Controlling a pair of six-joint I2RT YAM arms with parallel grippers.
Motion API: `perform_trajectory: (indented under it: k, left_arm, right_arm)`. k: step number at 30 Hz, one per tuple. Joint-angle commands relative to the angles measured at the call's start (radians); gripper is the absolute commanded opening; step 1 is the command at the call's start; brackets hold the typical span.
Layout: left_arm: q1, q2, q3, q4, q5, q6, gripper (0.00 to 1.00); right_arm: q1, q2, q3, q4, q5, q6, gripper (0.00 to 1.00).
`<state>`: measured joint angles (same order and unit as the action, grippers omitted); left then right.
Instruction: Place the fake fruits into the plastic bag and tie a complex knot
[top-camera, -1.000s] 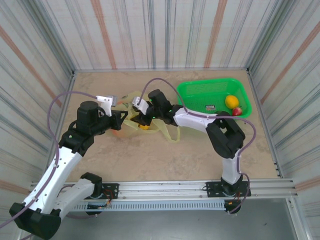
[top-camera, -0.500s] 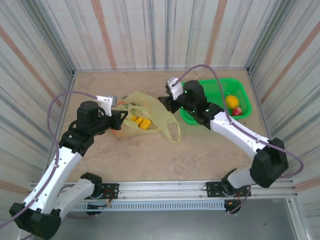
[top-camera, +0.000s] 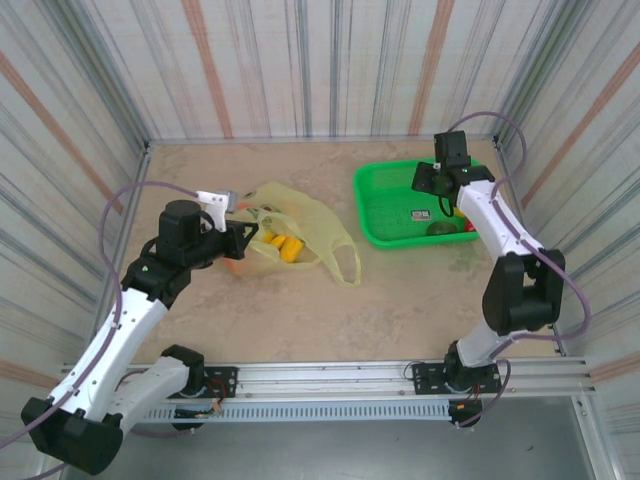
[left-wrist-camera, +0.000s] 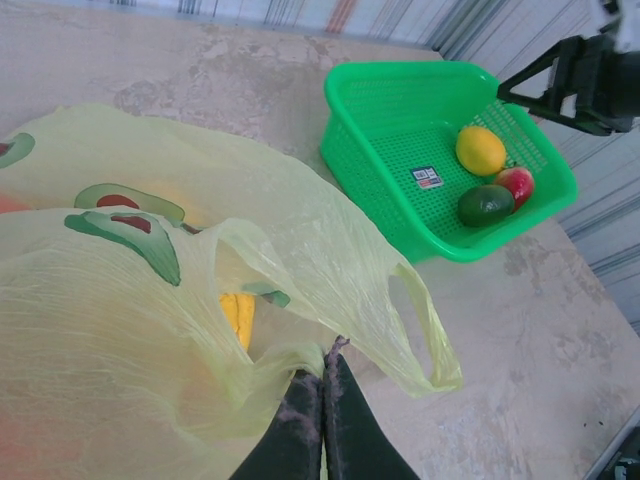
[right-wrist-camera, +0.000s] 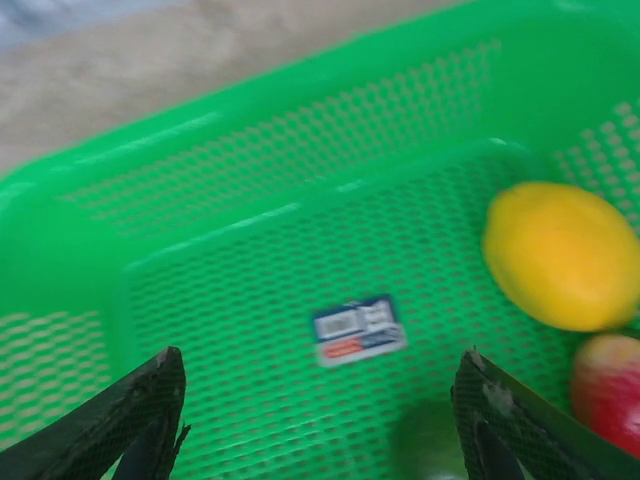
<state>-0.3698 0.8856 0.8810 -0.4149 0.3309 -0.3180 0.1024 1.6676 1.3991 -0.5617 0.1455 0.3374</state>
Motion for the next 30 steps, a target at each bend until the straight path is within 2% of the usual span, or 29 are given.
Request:
perform_trajectory:
  k: [1,6,11,24,30]
  left_arm:
    - [-0.019,0.000,-0.001,-0.002,0.000,-0.002,0.00]
    - [-0.038,-0.002,0.001,-0.008,-0.013,0.002,0.00]
    - [-0.052,-0.009,0.002,-0.012,-0.018,0.006,0.00]
    - [-0.054,0.003,0.004,-0.015,-0.023,0.008,0.00]
    - [-0.052,0.006,0.004,-0.012,-0.021,0.009,0.00]
  right_arm:
    - [-0.055,0.102,0.081,-0.159,0.042,0.037,0.75]
    - [-0.068,0.237,0.209,-0.222,0.177,-0.051,0.87]
    - [-0.081,0.364,0.296,-0.275,0.284,-0.114,0.89]
    - [-0.111,0.532,0.416,-0.331,0.302,-0.157,0.90]
    - [-0.120,0.562,0.420,-0.339,0.253,-0.161,0.85]
